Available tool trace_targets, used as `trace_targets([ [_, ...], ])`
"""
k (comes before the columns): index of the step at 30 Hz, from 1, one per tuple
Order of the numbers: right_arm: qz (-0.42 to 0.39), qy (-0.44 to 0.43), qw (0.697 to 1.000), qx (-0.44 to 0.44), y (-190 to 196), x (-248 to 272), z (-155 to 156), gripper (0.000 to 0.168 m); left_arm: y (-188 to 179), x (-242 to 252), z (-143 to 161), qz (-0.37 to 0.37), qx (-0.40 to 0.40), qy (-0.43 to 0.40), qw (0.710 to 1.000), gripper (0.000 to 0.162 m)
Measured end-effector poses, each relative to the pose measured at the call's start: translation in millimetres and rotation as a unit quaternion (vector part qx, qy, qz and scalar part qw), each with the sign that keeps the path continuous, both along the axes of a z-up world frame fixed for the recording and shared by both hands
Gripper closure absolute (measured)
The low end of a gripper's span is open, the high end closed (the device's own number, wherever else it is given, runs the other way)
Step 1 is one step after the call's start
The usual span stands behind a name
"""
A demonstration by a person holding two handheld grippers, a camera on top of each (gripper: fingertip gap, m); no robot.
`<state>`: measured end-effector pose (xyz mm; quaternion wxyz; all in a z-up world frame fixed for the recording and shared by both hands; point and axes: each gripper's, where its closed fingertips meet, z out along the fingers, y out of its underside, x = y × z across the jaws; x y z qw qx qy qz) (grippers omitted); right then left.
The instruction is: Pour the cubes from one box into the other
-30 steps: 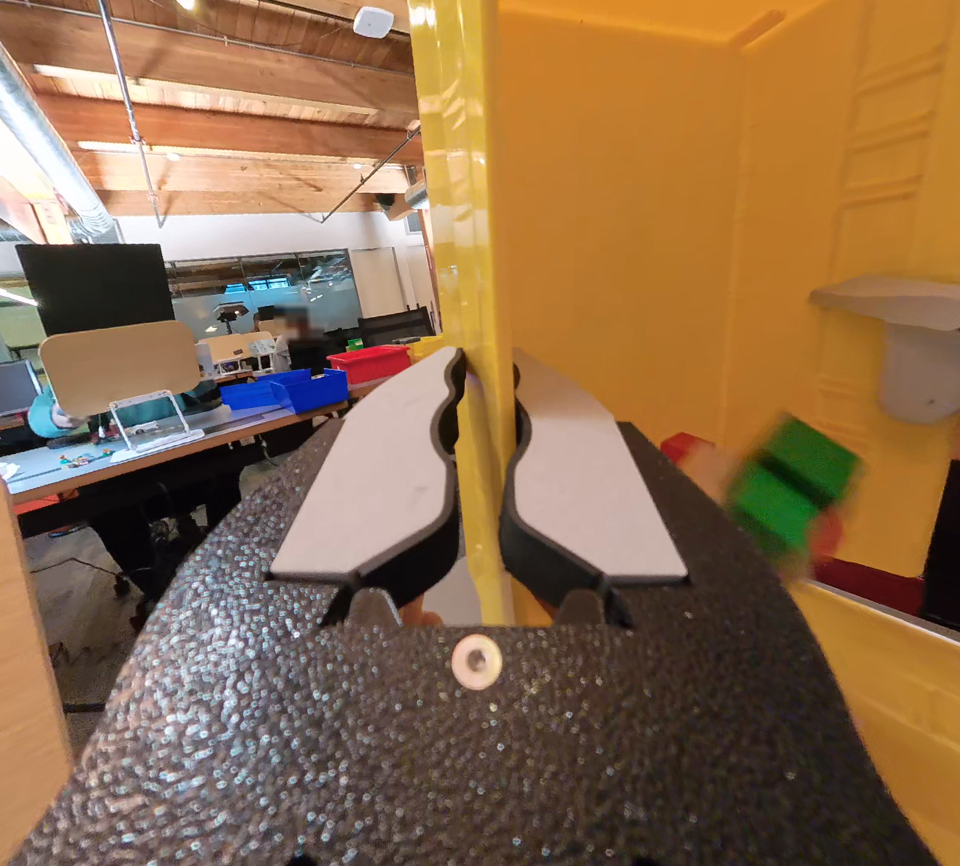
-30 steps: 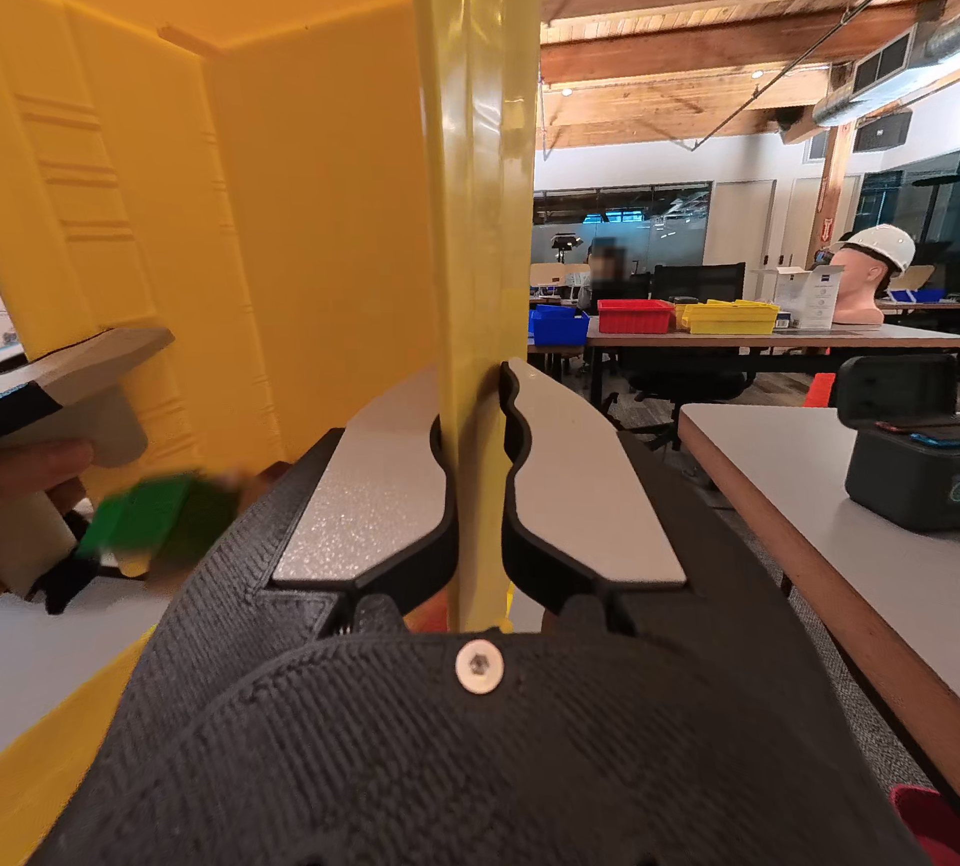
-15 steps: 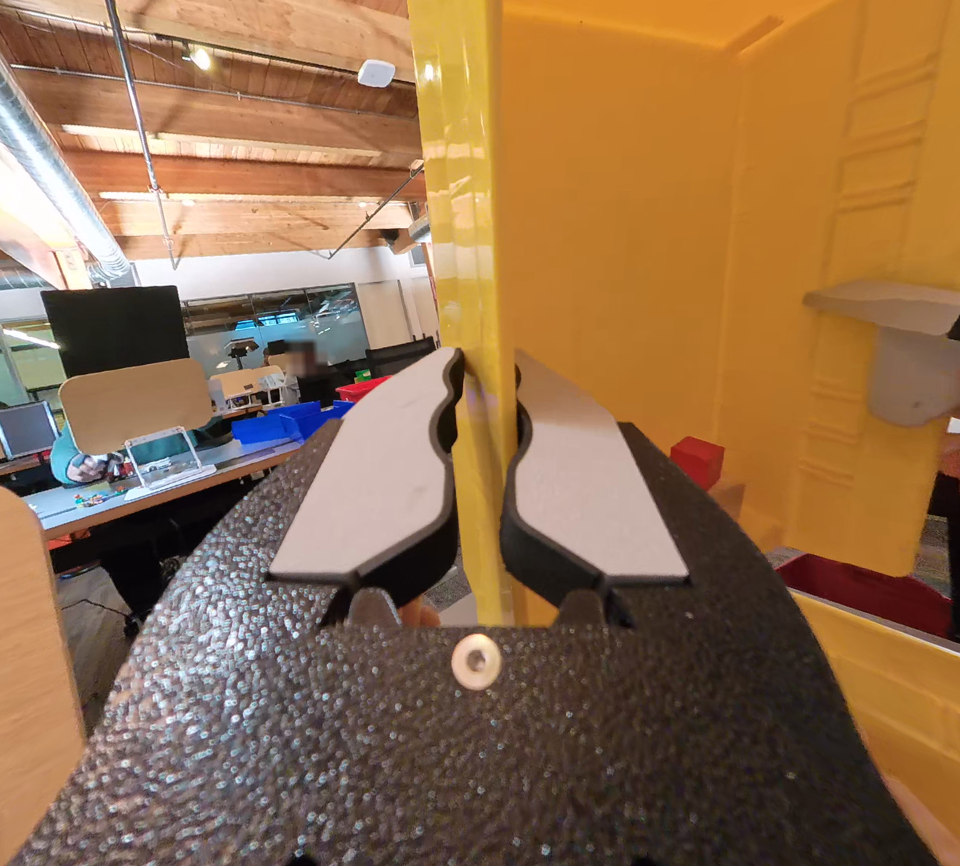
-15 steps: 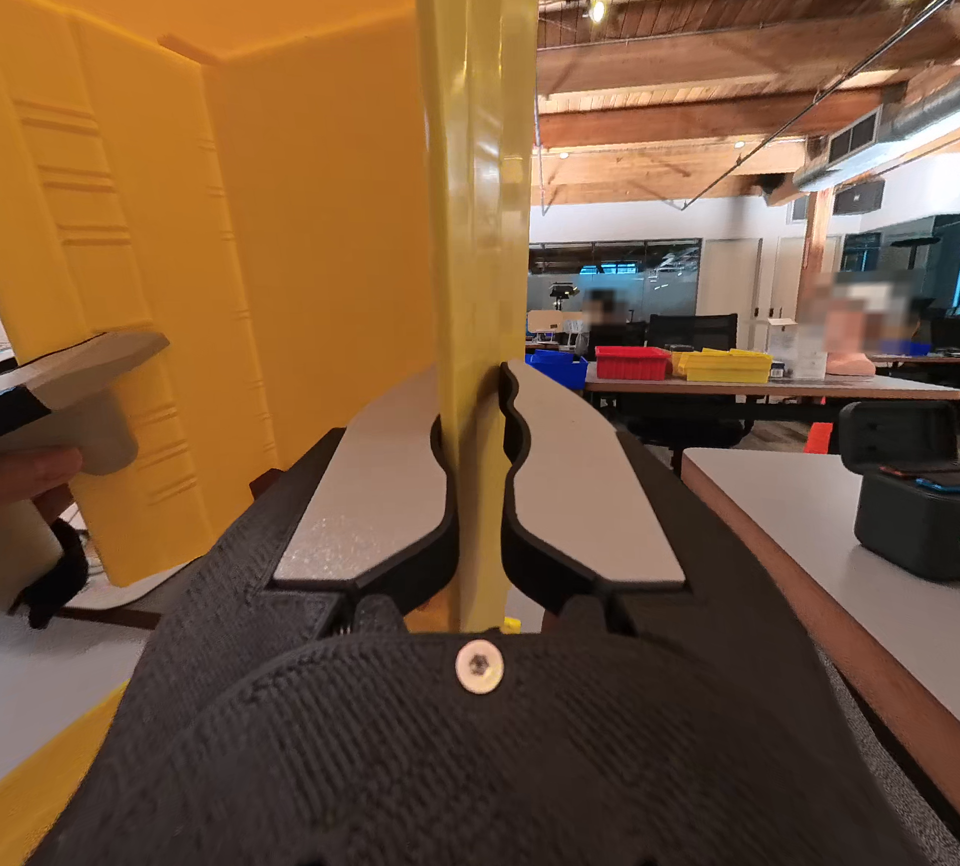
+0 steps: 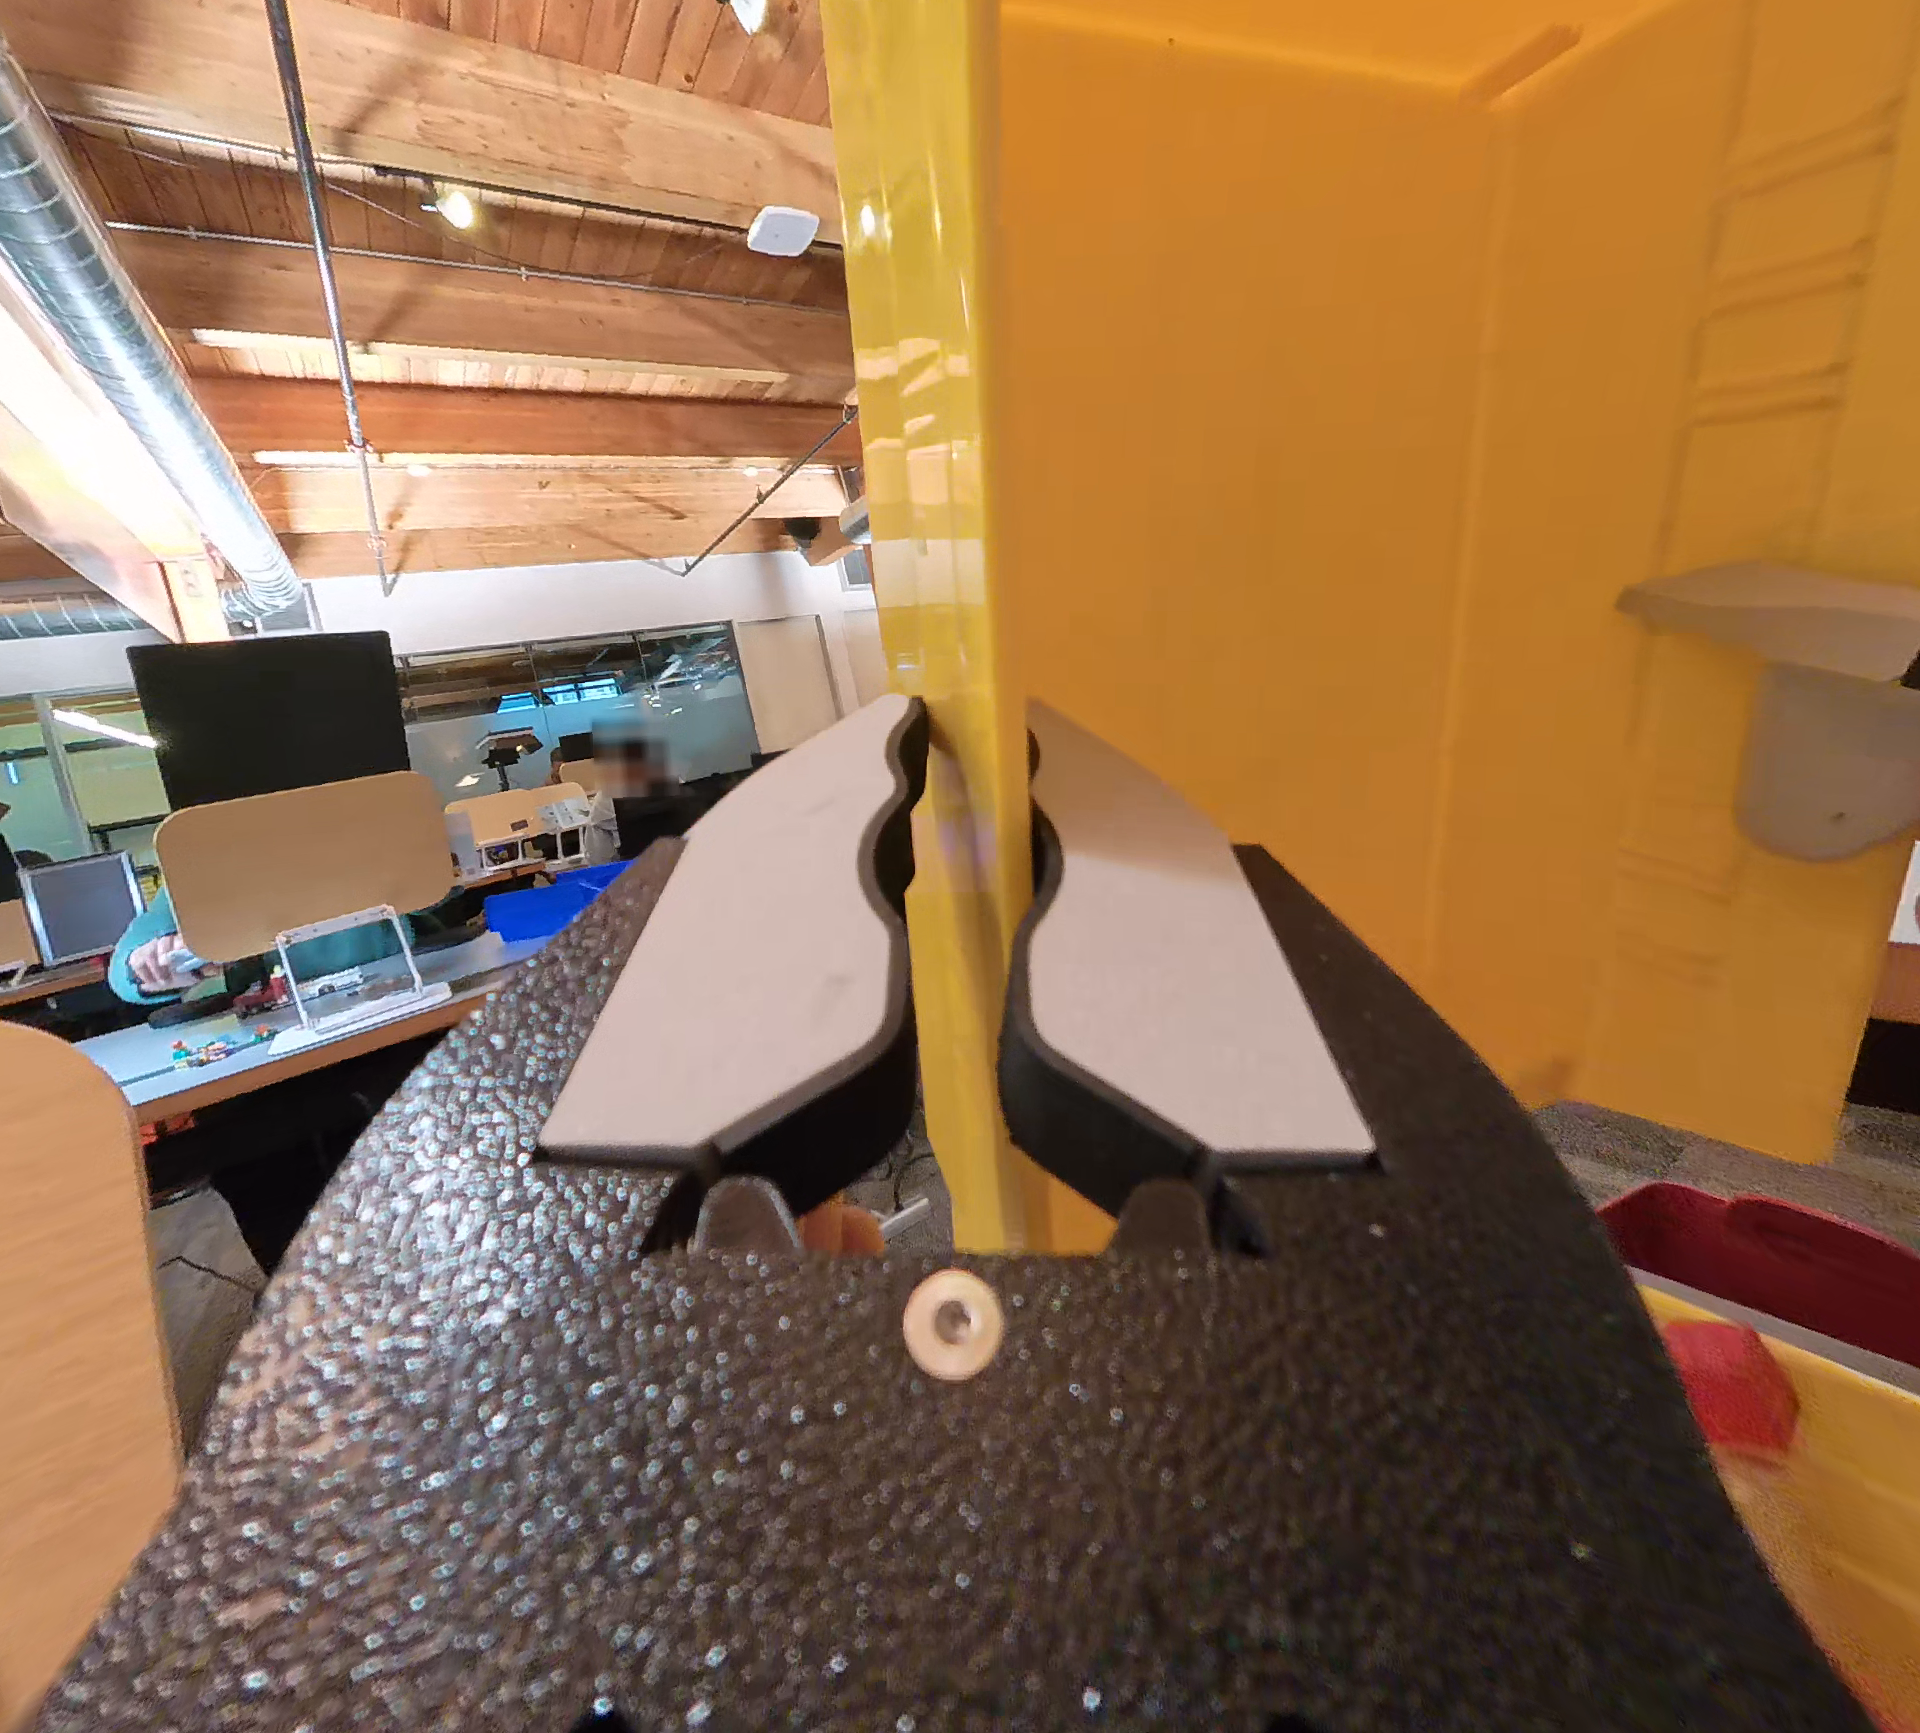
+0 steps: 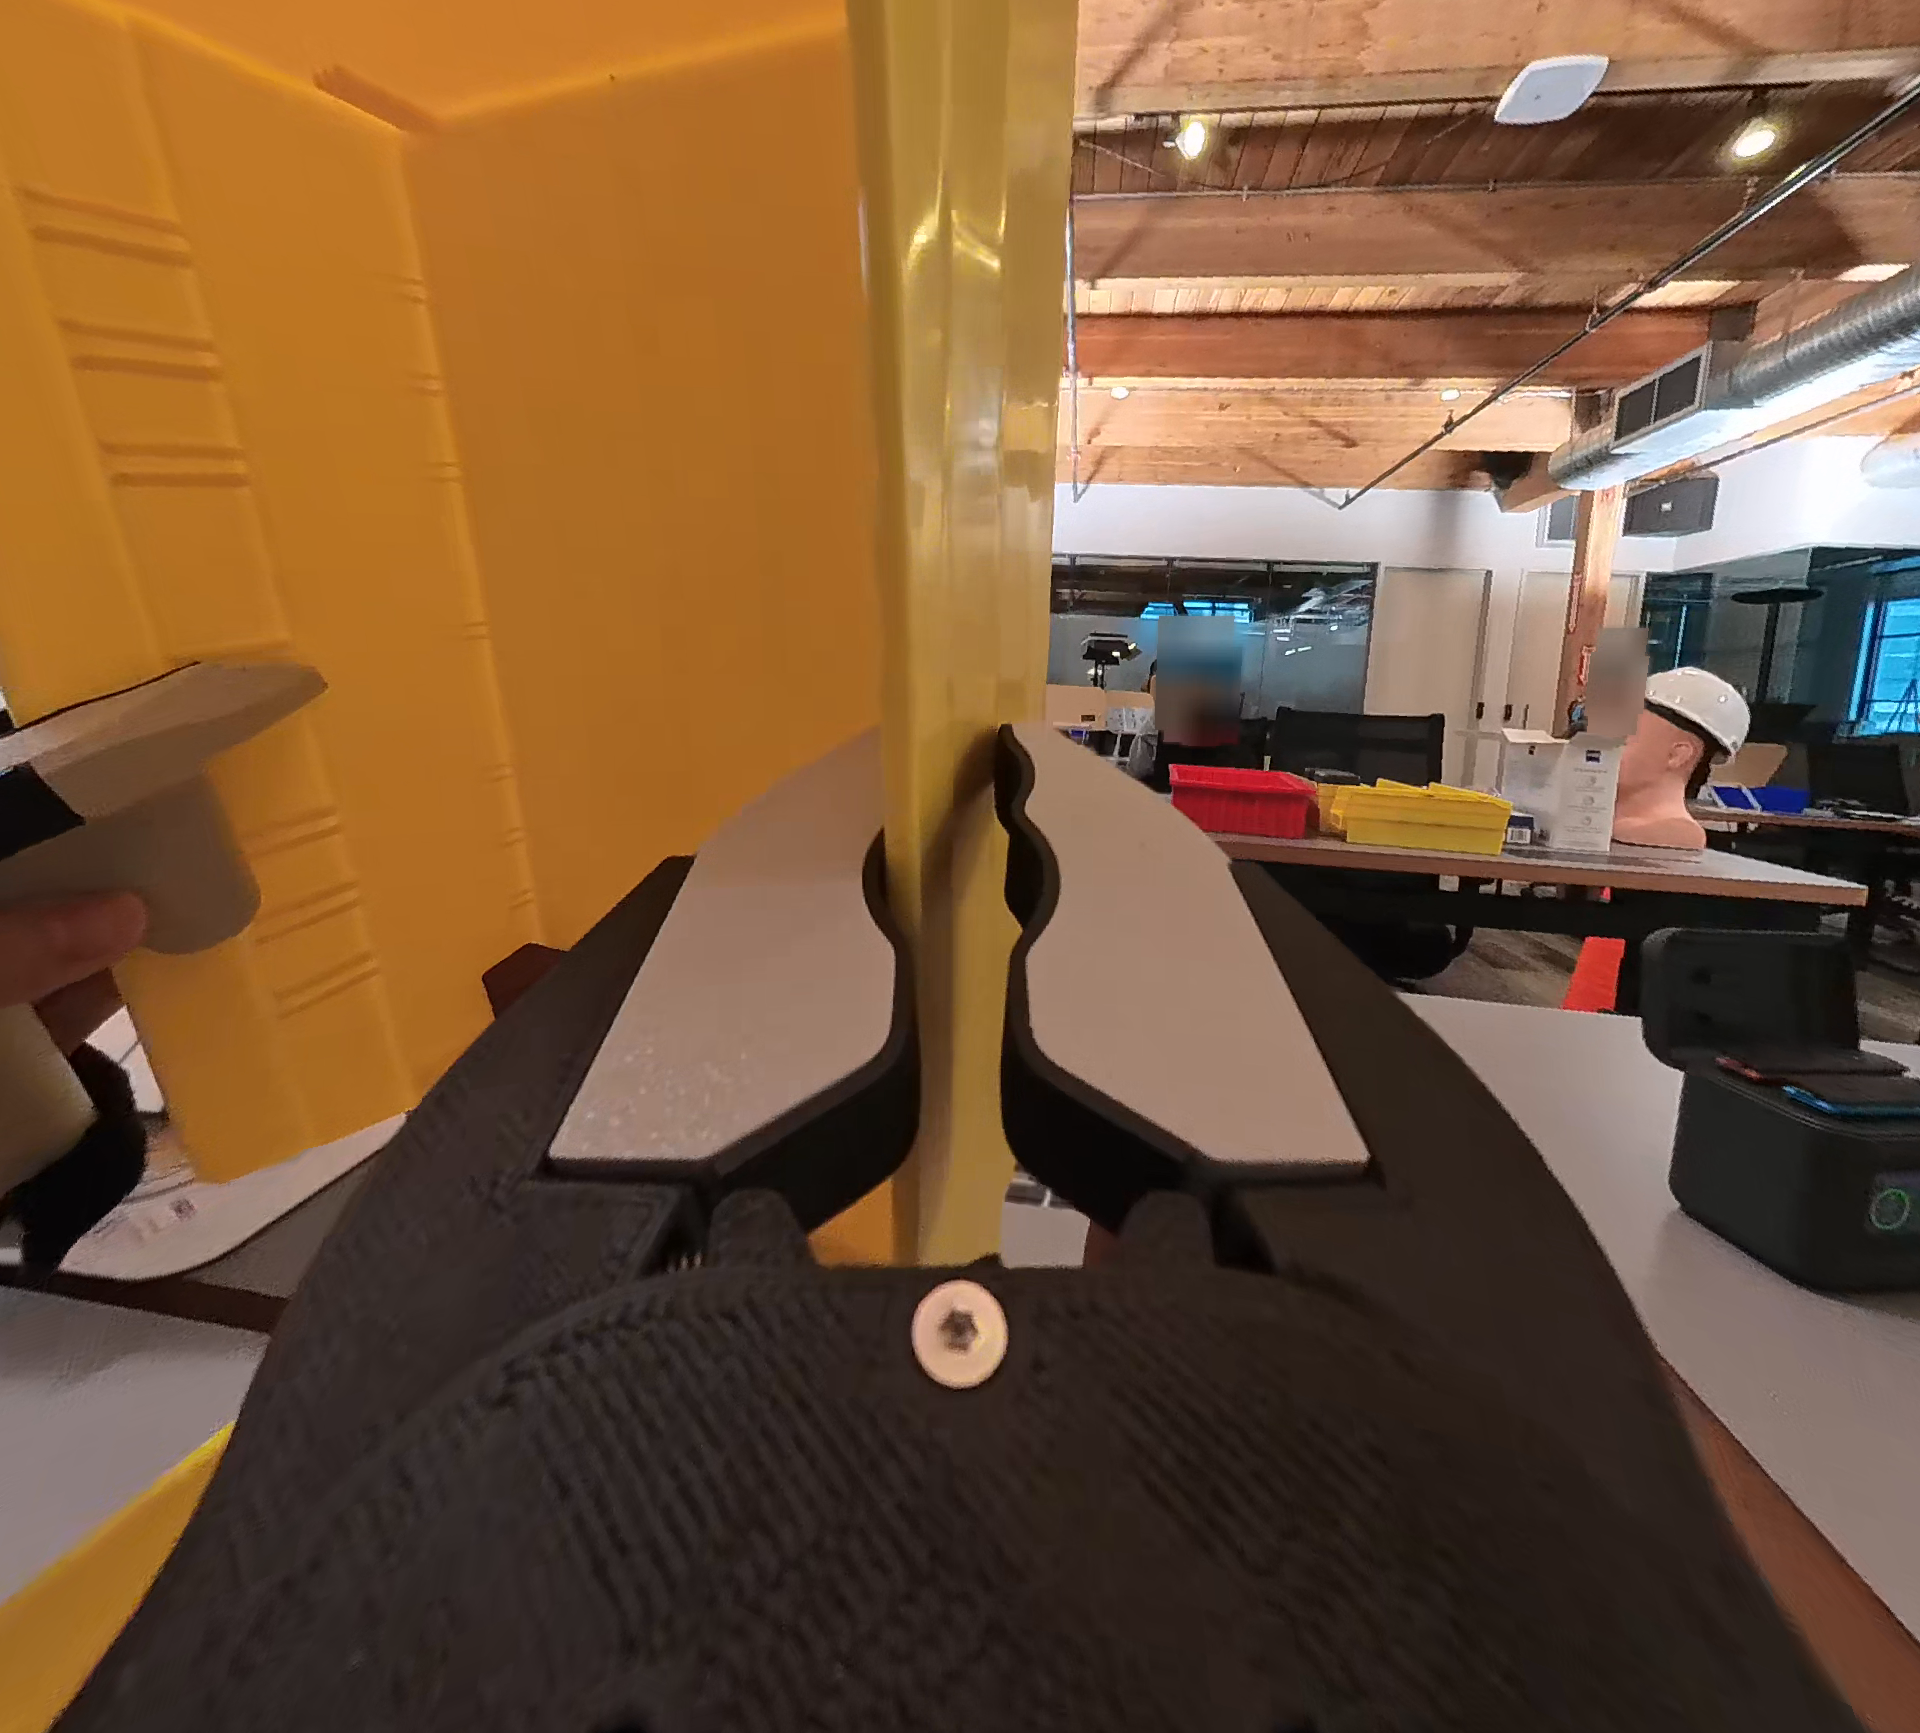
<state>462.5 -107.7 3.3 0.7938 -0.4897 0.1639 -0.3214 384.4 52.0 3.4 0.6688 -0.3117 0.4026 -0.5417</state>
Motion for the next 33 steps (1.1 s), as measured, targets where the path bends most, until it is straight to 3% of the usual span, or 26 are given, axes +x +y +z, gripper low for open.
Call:
trace_targets([
  [9, 0.010, -0.019, 0.999, 0.049, -6, -1, -2, 0.158, -13, -15, 16, 0.025, 0.080, -0.035, 0.996, 0.149],
  [15, 0.009, 0.005, 0.999, 0.030, -1, 1, -12, 0.157, -5, -6, 4, 0.039, 0.079, 0.003, 0.996, 0.150],
  [22, -0.030, 0.112, 0.989, -0.096, 7, 4, -29, 0.157, 9, 4, -15, 0.072, 0.068, 0.135, 0.986, 0.152],
  [26, -0.034, 0.180, 0.973, -0.144, 17, -11, -23, 0.156, 22, -4, -12, 0.086, 0.041, 0.208, 0.973, 0.154],
  [33, 0.000, 0.301, 0.919, -0.252, 63, -68, -25, 0.154, 67, -57, -4, 0.119, 0.014, 0.358, 0.926, 0.156],
])
